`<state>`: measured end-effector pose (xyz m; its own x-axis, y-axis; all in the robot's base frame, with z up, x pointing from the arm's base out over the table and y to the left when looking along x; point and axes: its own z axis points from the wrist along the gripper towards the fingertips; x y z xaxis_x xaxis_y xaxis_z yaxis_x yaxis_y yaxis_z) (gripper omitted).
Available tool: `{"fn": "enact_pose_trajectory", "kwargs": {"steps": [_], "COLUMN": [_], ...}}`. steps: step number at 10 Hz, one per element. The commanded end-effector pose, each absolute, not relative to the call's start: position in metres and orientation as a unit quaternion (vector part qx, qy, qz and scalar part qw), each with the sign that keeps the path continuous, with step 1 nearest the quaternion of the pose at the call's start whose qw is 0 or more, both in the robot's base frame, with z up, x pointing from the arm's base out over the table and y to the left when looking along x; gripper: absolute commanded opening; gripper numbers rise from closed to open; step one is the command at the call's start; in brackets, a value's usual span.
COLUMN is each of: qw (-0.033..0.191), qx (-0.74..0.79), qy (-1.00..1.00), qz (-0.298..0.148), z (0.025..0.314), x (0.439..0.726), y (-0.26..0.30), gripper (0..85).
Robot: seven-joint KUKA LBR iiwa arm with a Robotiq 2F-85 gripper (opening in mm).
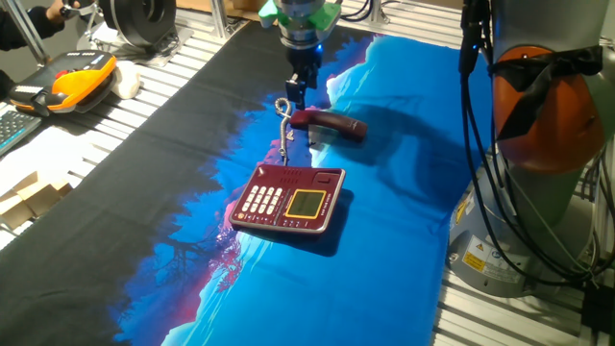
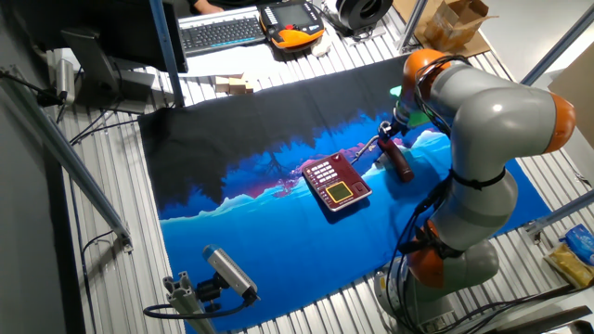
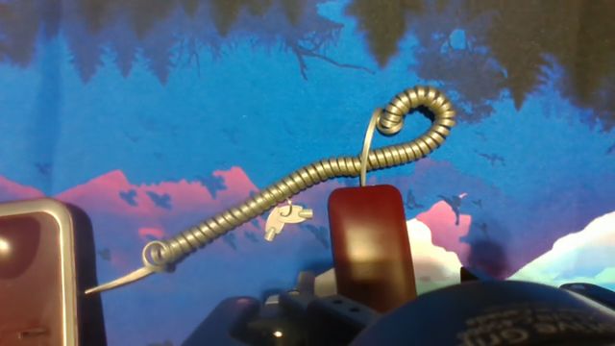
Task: Place the handset of the telephone on the corresponding phone cradle
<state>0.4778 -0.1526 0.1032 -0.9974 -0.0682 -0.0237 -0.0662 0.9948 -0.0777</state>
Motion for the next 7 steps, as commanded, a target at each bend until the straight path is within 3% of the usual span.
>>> {"fn": "enact_pose_trajectory", "kwargs": {"steps": [1,7], "qw": [0.01,-0.006], "qx": [-0.033,-0.019], "qy": [0.999,1.0], "qz": [-0.031,-0.022], "z": [0.1032,0.1032], "x": [0.478,0.478], "y": [-0.1526,-0.1526], "gripper": [68.0,68.0]}}
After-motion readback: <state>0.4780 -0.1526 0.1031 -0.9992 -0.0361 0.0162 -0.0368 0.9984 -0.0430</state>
